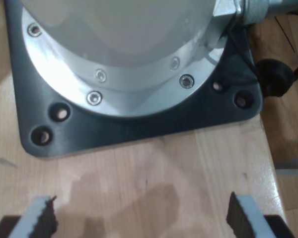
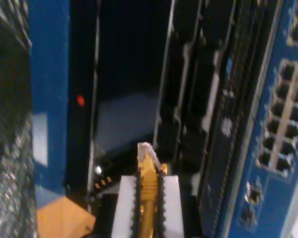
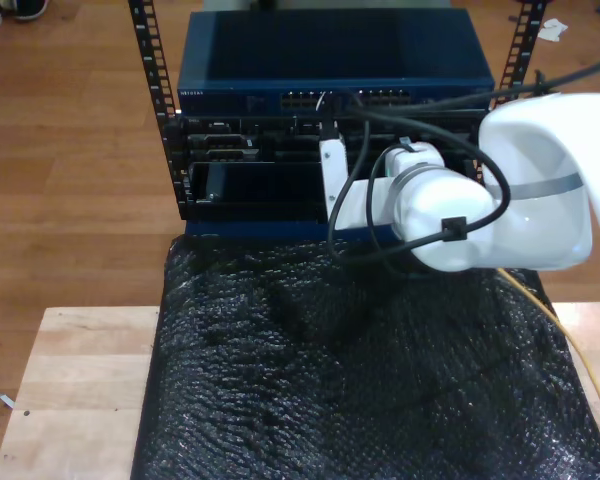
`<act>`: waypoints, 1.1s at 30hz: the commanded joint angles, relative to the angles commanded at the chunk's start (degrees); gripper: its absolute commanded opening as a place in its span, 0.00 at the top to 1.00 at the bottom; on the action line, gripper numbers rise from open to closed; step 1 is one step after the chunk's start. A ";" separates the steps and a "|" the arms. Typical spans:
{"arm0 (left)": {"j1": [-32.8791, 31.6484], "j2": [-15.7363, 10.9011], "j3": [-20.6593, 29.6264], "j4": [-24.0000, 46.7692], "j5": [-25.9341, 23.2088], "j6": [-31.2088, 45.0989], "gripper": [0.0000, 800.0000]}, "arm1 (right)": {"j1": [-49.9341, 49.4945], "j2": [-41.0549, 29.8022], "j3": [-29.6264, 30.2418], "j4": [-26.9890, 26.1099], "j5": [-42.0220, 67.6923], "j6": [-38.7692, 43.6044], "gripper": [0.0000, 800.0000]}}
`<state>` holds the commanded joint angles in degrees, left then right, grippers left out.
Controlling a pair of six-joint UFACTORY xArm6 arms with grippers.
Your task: Grab the cable and plug it in
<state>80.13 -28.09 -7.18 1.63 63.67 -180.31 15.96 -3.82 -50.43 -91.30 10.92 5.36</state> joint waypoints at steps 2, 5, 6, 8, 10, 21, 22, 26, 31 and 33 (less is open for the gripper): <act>0.00 0.00 0.00 0.00 0.00 -0.09 0.00 | -0.09 -0.09 -0.09 0.00 -2.20 -0.09 1.00; 0.00 0.00 0.00 0.00 0.00 0.00 0.00 | -0.26 -0.09 -0.44 0.00 -3.78 -0.26 1.00; 0.00 0.00 0.00 0.00 0.00 -0.09 0.00 | -0.26 0.00 -0.97 0.00 -3.78 -0.35 1.00; 0.00 0.00 0.00 0.00 0.00 -0.09 0.00 | -0.35 0.53 -2.20 0.00 -3.78 -0.44 1.00; 0.00 0.00 0.00 0.00 0.00 -0.09 0.00 | -0.79 1.67 -3.52 0.00 -3.87 -0.53 1.00; 0.00 0.00 0.00 0.00 0.00 -0.09 0.00 | -2.02 2.46 -4.40 0.00 -5.19 -0.70 1.00; 0.00 0.00 0.00 0.00 0.00 -0.09 0.00 | -1.93 2.55 -4.40 0.00 -5.19 -0.70 1.00; 0.00 0.00 0.00 0.00 0.00 -0.09 0.00 | -1.93 2.99 -4.31 0.00 -5.27 -2.73 1.00; 0.00 0.00 0.00 0.00 0.00 -0.09 0.00 | -2.02 2.99 -4.13 0.09 -5.19 -4.75 1.00; 0.00 0.00 0.00 0.00 0.00 -0.09 0.00 | -1.93 3.16 -4.31 0.18 -5.27 -5.19 1.00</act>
<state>80.13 -28.09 -7.18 1.63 63.67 -180.40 14.02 -0.66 -54.74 -91.12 5.65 0.18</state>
